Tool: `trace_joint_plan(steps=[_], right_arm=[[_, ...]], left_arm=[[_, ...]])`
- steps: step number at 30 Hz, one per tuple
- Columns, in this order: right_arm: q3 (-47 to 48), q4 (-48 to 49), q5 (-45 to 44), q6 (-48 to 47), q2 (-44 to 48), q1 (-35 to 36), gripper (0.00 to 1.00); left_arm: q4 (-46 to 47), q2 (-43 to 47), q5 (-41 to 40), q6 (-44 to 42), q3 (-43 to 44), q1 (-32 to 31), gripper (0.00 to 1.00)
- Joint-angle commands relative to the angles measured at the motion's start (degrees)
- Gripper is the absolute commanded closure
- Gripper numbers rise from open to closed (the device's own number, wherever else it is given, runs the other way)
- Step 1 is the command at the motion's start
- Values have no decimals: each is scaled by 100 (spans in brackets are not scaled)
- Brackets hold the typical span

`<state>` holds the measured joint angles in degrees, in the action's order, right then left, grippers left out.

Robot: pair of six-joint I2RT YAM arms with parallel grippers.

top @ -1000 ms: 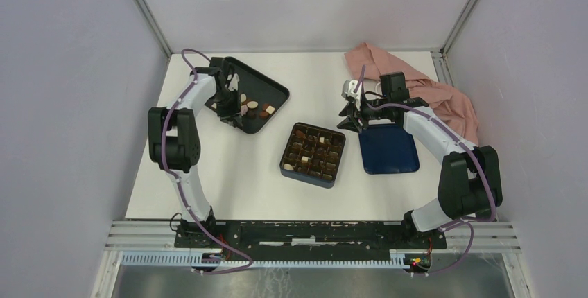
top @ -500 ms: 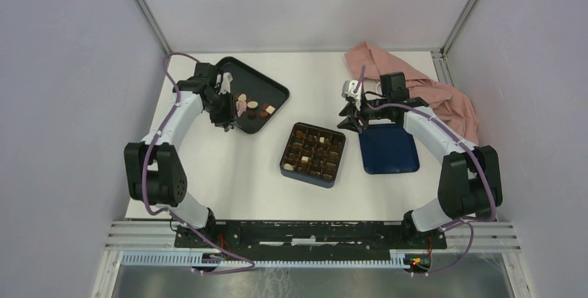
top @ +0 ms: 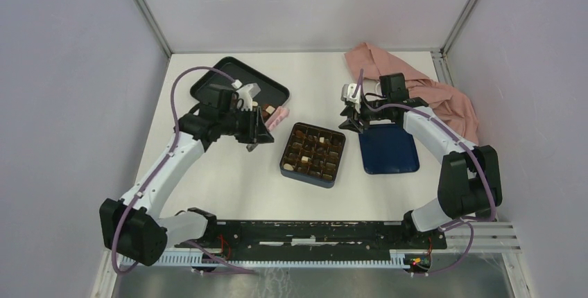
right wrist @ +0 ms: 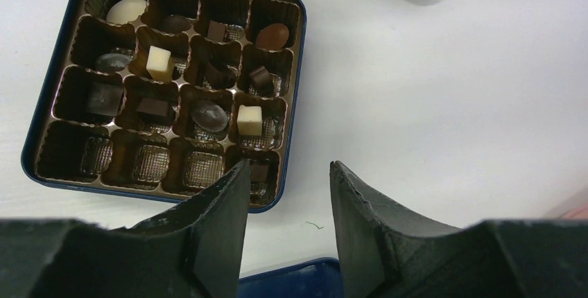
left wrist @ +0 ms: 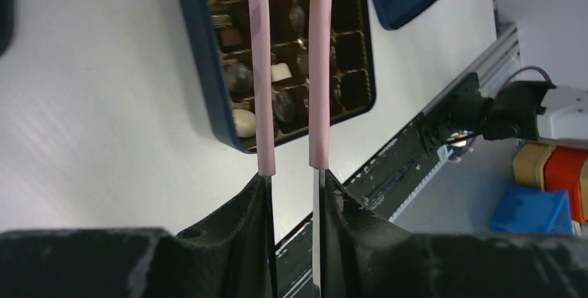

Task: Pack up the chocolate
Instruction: Place the fake chocolate in the packing box.

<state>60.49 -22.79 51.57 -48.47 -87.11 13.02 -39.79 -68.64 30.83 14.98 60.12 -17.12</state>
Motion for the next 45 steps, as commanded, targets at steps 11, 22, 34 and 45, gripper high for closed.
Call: trace_joint_plan(steps=[11,22,34,45], right_arm=[[-59,107,-23,-42,19,-281,48],[-65,213,-78,127,31,-371,48],[-64,204,-42,137,29,-383,48],[-55,198,-16,158,36,-379,48]], left_arm=[[1547,-758,-816,1335,-106,-2445,98],[1370,-2087,-1602,1336,625,-3418,97],[845,-2626,-2179,1165,1017,-3611,86],[829,-2708,-2157,1182,1071,-3639,67]])
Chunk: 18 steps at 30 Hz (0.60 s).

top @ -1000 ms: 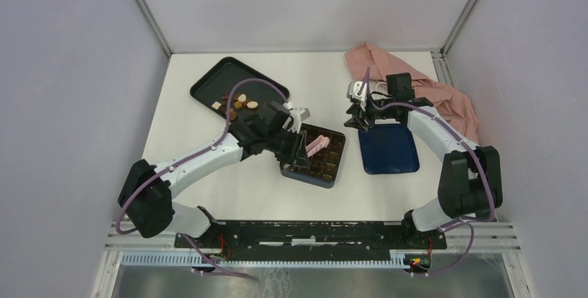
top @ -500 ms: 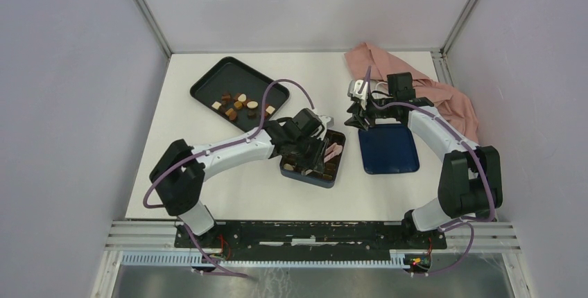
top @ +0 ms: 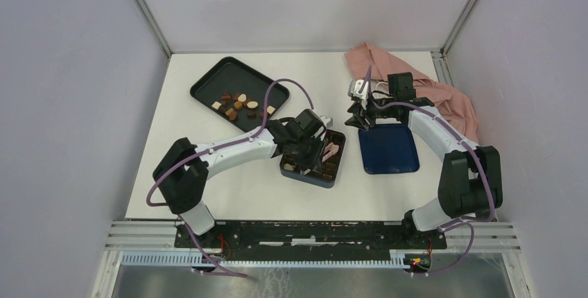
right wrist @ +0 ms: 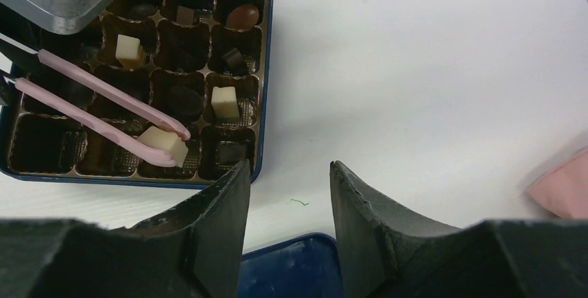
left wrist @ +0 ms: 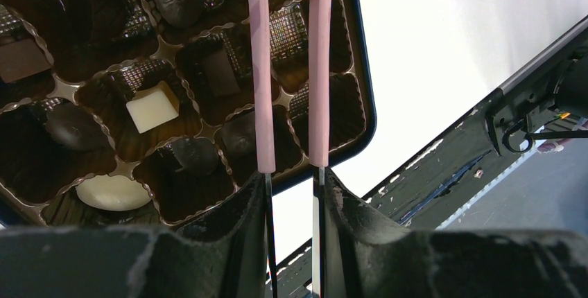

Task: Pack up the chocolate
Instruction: Place the fake chocolate in the packing box.

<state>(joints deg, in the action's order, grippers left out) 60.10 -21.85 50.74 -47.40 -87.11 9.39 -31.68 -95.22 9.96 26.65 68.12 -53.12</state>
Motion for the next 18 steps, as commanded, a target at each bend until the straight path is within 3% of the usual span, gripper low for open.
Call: trace_joint_plan(steps=[1,8,18], right_arm=[[-18,97,76,46,39,-18,48],[-7,92,74,38,44,-24,48],[-9,80,102,44,84,-27,48]], left_arm=[[9,-44,-72,17,280,-40,65],[-2,23,-64,21,316,-40,60],[22,505,-211,18,296,52,62]])
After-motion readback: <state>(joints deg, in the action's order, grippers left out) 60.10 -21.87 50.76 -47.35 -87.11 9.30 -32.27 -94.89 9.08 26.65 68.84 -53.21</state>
